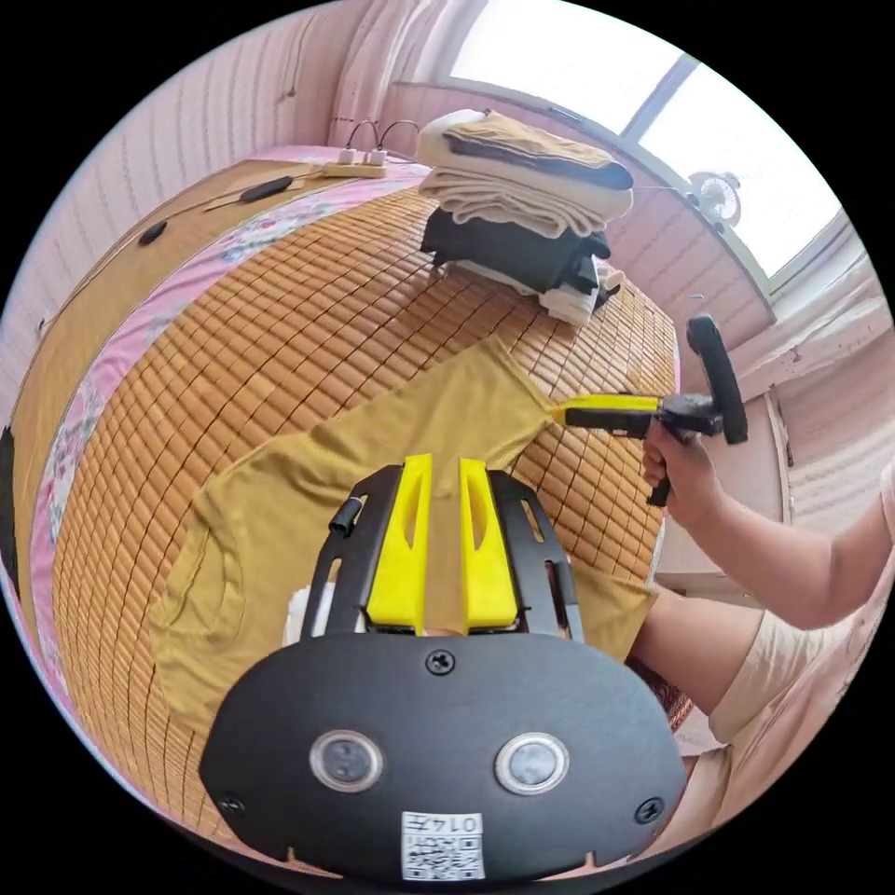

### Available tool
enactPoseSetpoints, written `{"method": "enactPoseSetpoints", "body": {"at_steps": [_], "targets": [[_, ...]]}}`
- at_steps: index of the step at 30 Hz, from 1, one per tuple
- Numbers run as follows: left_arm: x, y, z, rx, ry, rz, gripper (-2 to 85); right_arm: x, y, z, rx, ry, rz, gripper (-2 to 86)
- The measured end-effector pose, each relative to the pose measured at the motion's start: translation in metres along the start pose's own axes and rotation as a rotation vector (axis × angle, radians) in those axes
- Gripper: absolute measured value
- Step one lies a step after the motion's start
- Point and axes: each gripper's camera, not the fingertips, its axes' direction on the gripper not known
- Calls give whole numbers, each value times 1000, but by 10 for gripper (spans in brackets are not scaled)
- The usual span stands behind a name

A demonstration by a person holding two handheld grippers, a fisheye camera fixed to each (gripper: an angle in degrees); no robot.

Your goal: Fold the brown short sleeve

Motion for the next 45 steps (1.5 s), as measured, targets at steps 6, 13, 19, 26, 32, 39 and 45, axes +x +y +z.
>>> {"method": "enactPoseSetpoints", "body": {"at_steps": [6, 13, 19, 26, 32, 39, 45], "targets": [[14, -110, 80, -49, 40, 80, 67, 30, 8, -3, -4, -80, 12, 7], [19, -131, 125, -147, 51, 82, 21, 50, 13, -8, -20, -126, -19, 1], [-19, -96, 59, 26, 57, -4, -8, 52, 9, -34, 98, -215, -70, 0], [-71, 56, -77, 214, 4, -194, -9, -15, 9, -66, 127, -498, -427, 0], [-90, 190, -61, 126, 27, -446, -7, -75, 42, -12, -205, -503, -612, 0], [-108, 266, -29, 106, 61, -565, 10, -108, 64, 20, -368, -397, -671, 2], [-120, 311, -37, 71, 68, -588, 48, -125, 69, 33, -490, -306, -760, 14]]}}
